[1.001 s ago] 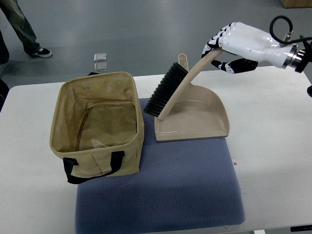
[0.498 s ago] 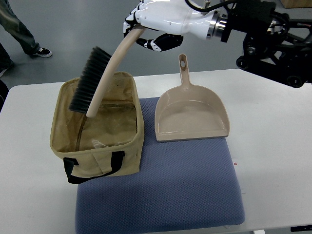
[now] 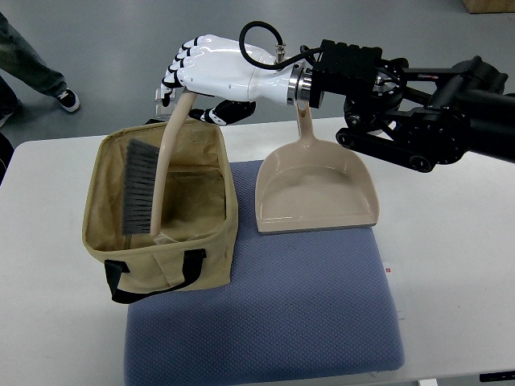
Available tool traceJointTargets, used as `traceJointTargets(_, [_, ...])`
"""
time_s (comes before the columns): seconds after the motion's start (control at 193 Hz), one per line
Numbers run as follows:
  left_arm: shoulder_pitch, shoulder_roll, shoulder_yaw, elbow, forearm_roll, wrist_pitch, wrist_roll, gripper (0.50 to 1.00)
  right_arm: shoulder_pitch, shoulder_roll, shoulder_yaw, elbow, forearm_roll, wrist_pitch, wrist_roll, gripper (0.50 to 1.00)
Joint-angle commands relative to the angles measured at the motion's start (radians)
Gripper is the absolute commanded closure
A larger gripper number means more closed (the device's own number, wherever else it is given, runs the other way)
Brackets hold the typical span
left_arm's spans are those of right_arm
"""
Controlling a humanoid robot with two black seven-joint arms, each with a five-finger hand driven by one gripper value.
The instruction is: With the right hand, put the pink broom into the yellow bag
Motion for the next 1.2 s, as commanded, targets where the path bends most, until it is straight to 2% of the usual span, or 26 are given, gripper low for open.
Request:
traceJointTargets(0.0, [0.0,0.0,0.0,-0.001,0.0,0.0,0.0,0.5,-0.012,-0.009,0.0,-0.001,0.0,-0.002,0.0,0.744])
traceJointTargets(0.093, [0.0,0.0,0.0,-0.001,0.0,0.0,0.0,0.5,-0.014,-0.018,0.001,-0.002,0.003,-0.002,0.002,0.675])
traceJointTargets(0.233, [0.0,0.0,0.0,0.0,0.0,0.0,0.0,0.5,-0.024,-0.051,0.017,-0.001,0.021,-0.002,0.005,0.656])
traceJointTargets(0.373, [0.0,0.0,0.0,0.0,0.0,0.0,0.0,0.5,-0.109,-0.101,0.167,-0.001,0.046,0.024,0.006,0.656])
traceJointTargets(0.539, [0.0,0.0,0.0,0.0,0.0,0.0,0.0,0.5,-0.253,-0.181,0.376,0.01,0.153,0.16,0.011,0.656])
traceJointTargets(0.731, [0.0,0.0,0.0,0.0,0.0,0.0,0.0,0.5,-0.412,-0.256,0.604,0.01,0.563,0.422,0.006,0.656])
traceJointTargets(0.788, [0.0,0.0,0.0,0.0,0.0,0.0,0.0,0.5,-0.446,-0.261,0.644,0.002,0.679,0.472,0.003,0.656])
traceJointTargets(0.887, [0.0,0.0,0.0,-0.001,0.0,0.0,-0.001,0.5,-0.498,-0.265,0.684,-0.014,0.848,0.507,0.002,0.656])
traceJointTargets(1.192, [0.0,0.0,0.0,0.0,0.0,0.0,0.0,0.5,-0.592,-0.204,0.698,-0.151,1.275,0.519,0.0,0.652])
